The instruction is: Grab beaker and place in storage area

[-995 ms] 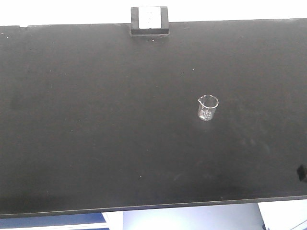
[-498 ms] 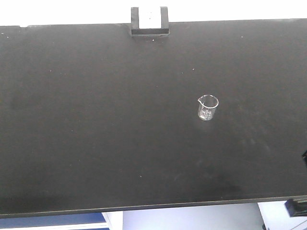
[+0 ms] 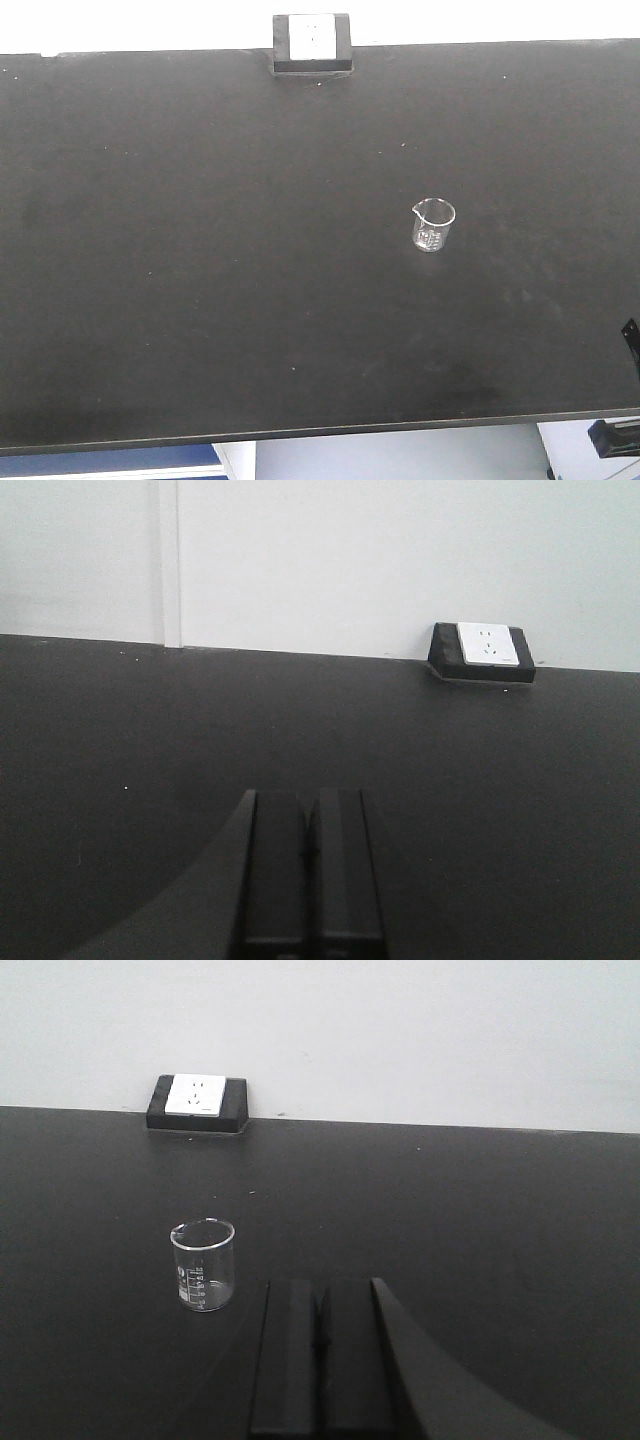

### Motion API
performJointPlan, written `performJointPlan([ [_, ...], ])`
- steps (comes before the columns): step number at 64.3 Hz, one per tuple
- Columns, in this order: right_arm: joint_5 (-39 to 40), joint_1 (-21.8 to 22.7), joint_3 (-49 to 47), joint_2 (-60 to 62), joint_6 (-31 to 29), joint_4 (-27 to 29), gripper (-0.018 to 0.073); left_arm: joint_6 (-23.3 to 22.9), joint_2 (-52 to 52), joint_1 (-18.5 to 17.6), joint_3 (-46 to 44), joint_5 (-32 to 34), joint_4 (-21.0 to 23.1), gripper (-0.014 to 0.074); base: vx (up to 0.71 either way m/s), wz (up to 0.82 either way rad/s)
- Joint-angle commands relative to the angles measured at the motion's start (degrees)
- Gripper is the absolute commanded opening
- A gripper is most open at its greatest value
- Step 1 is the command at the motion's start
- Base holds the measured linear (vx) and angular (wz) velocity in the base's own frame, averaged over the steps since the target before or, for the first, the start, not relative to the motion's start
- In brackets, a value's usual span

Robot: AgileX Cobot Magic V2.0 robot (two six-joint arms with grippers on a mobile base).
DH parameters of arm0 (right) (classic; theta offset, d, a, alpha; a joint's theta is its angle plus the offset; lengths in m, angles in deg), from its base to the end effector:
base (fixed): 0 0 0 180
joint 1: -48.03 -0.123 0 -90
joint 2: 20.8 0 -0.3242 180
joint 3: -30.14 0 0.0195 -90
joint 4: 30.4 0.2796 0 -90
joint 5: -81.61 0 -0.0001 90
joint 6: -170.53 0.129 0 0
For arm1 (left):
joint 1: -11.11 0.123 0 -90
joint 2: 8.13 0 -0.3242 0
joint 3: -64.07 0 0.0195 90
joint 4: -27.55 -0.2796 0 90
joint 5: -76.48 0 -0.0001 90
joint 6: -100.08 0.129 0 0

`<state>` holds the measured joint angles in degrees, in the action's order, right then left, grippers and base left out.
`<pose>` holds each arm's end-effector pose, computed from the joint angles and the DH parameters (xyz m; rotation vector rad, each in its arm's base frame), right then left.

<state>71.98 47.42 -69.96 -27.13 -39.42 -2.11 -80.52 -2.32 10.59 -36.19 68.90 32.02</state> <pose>0.0835 0.0112 0.1859 -0.0980 1.6504 0.0472 0.0835 -0.0021 0.1899 -0.0561 1.6247 -0.0829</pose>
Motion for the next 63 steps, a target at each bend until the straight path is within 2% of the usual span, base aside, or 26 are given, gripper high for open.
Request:
performJointPlan([
  [1,3.76,0.29,0.37,1.46,-0.47,0.12,-0.0006,-0.42,-0.33,-0.01,-1.17,5.16,0.55,-0.0006,0.0,0.0],
  [63,3.76,0.29,0.37,1.46,-0.47,0.12,-0.0006,-0.42,-0.33,-0.01,-1.17,5.16,0.55,-0.0006,0.0,0.0],
])
